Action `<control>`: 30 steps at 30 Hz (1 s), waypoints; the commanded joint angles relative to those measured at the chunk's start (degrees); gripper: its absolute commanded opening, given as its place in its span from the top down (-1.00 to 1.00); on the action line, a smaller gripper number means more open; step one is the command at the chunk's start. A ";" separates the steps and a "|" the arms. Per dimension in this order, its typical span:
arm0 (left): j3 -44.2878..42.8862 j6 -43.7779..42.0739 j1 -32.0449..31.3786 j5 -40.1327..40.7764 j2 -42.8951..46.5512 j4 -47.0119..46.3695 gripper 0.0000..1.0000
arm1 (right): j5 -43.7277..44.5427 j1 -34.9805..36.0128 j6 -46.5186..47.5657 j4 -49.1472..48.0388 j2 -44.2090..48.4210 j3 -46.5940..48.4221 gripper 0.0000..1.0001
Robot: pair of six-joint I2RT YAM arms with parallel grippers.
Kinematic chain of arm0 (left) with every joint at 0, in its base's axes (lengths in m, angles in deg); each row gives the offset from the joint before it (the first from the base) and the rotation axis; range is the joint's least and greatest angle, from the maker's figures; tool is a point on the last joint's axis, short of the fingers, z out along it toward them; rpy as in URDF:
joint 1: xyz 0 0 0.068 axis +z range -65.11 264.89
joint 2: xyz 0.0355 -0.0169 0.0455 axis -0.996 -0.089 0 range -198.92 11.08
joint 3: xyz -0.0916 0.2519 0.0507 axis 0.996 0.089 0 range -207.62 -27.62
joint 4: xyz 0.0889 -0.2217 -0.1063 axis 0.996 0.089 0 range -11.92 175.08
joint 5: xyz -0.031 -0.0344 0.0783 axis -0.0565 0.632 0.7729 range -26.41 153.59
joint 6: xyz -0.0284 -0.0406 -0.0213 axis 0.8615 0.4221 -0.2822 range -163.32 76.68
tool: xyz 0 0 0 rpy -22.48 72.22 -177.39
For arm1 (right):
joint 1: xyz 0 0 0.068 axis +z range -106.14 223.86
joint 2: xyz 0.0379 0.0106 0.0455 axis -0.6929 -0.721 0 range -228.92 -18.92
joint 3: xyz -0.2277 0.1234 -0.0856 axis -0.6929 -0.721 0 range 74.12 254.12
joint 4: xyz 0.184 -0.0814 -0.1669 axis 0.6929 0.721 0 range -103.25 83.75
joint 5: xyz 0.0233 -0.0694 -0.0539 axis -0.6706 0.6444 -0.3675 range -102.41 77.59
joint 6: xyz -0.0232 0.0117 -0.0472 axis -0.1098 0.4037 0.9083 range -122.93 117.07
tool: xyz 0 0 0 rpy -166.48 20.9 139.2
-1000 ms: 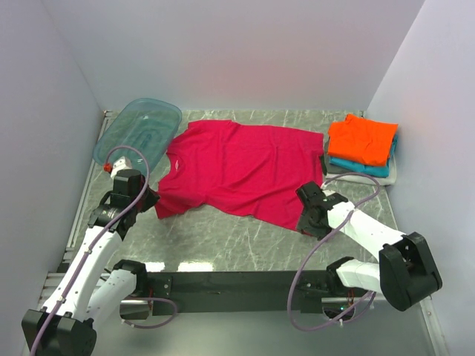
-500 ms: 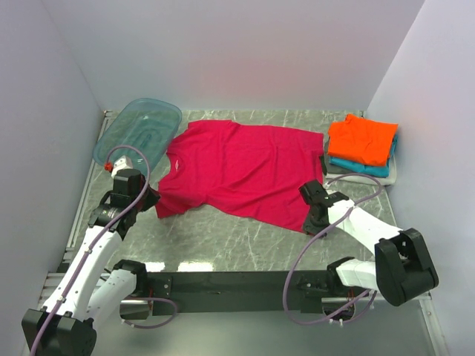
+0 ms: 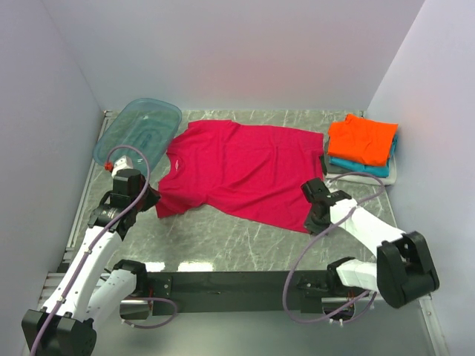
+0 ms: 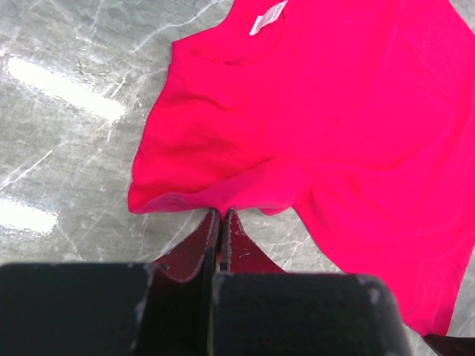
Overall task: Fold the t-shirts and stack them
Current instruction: Flatten the tshirt out
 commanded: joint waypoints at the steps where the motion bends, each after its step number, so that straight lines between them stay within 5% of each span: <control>1: -0.99 -1.36 0.26 -2.16 0.45 -2.63 0.99 | 3.45 -0.50 -1.46 5.12 6.61 3.97 1.00; 12: -0.20 -2.77 -2.29 -11.91 1.23 -4.22 0.99 | 6.10 -0.50 -2.78 13.31 16.20 8.11 1.00; 30: -1.51 2.51 -2.99 -16.32 16.35 10.81 0.99 | 5.66 -0.41 -3.57 22.36 27.89 9.07 1.00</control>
